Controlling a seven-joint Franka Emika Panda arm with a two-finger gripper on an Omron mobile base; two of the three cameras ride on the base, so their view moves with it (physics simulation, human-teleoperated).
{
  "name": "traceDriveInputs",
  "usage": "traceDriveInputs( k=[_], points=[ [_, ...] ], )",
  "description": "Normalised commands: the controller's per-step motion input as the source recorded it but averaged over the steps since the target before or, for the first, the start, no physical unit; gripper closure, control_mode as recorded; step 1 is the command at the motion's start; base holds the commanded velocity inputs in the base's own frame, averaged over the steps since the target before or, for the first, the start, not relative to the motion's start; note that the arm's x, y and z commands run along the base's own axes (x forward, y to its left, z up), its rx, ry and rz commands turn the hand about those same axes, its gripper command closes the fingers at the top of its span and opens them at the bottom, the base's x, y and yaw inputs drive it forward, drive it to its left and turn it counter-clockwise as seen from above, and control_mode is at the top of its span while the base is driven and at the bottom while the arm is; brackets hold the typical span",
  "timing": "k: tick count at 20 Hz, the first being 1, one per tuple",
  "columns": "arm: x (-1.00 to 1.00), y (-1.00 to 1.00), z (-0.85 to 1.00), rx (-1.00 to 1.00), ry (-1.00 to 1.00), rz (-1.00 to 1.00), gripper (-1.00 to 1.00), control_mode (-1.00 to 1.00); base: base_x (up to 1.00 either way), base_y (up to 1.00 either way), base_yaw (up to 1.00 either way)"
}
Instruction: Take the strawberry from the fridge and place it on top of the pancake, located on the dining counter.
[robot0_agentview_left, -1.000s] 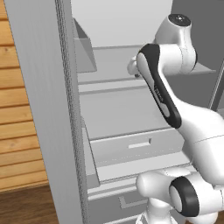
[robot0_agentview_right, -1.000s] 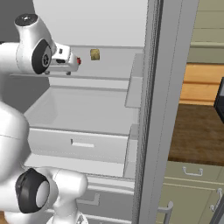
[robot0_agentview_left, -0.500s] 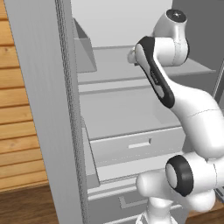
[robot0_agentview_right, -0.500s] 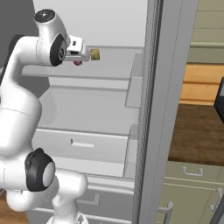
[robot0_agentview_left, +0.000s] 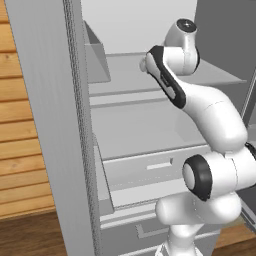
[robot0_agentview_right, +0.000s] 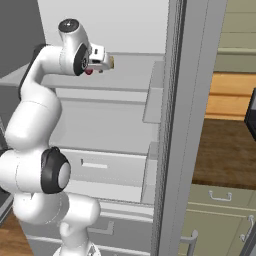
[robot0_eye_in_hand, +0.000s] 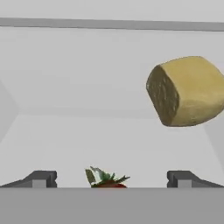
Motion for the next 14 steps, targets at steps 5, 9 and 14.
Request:
traceDriveInputs(
  k=[5, 9, 14],
  points=[
    [0.23, -0.04, -0.11, 0.0, 0.03, 0.0, -1.0, -1.0, 0.0, 0.0, 0.0],
    [-0.28, -0.04, -0.18, 0.0, -0.04, 0.03, -1.0, -1.0, 0.0, 0.0, 0.0],
    [-0.24, -0.03, -0.31, 0.0, -0.03, 0.03, -1.0, -1.0, 0.0, 0.0, 0.0]
  ],
)
